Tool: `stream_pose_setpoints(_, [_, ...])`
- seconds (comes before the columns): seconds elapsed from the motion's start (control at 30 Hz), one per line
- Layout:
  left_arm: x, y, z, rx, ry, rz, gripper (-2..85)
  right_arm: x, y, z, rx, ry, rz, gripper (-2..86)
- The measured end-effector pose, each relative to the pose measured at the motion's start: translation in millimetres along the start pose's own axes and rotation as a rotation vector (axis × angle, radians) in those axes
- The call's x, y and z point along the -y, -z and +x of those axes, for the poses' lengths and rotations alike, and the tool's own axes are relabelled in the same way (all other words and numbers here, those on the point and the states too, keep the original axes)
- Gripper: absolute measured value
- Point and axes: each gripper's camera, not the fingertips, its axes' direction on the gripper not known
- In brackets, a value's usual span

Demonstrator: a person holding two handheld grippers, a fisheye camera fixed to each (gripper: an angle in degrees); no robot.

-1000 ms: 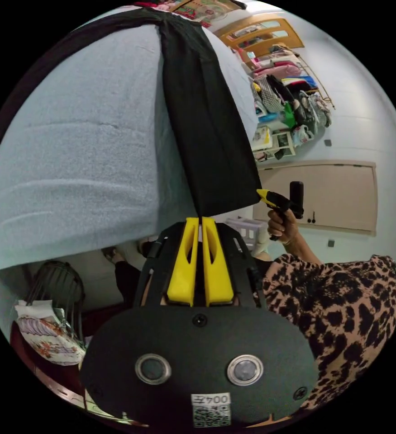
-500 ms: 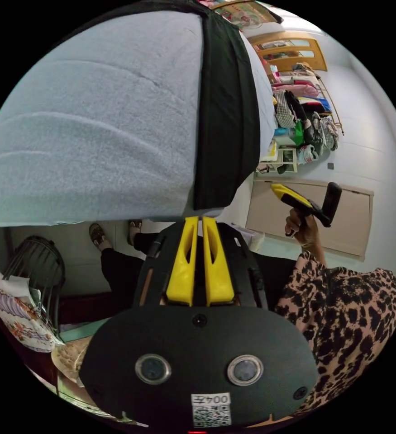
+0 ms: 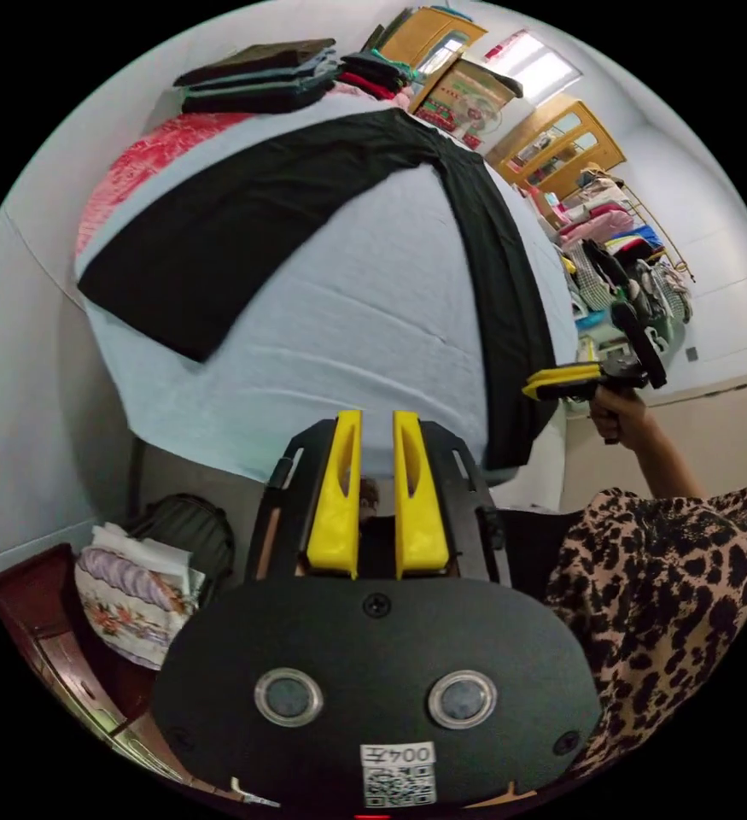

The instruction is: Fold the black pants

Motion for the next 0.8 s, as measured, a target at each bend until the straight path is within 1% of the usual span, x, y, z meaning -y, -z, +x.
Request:
stream_pose_setpoints(0.07, [9.2,9.2,-17.0,0.018,-0.011,0.011,6.5,7.7,9.8,-8.2,-0.018,-0.022,-0.016,8.3])
stream_pose_setpoints(0.17, [27.7,16.3,-38.5,0.051,-0.059,-0.019,7.5,19.4,26.2,-21.5,-0.040,-0.094,-0.032,6.7])
stream_pose_setpoints(0.3, [55.9,23.3,-50.5,0.124,-0.175,-0.032,10.8,36.8,47.5,-44.1,-0.100,-0.137,-0.073,6.1])
stream_pose_setpoints(0.4, [74.7,21.2,-54.1,0.164,-0.265,-0.075,12.3,46.6,62.8,-52.9,-0.084,-0.159,-0.096,6.1])
stream_pose_setpoints(0.47, [82.6,19.4,-55.9,0.182,-0.320,-0.103,10.7,50.1,71.5,-56.4,-0.067,-0.187,-0.098,6.1])
stream_pose_setpoints(0.57, [88.4,22.5,-60.2,0.203,-0.392,-0.135,3.1,55.8,84.4,-64.9,-0.062,-0.246,-0.106,6.0])
stream_pose_setpoints(0.7, [91.5,34.2,-68.4,0.162,-0.466,-0.163,1.2,68.4,98.0,-86.3,-0.130,-0.281,-0.147,6.2])
stream_pose_setpoints(0.8, [97.1,44.1,-77.9,0.117,-0.476,-0.177,0.8,73.4,105.7,-99.7,-0.185,-0.269,-0.166,6.2])
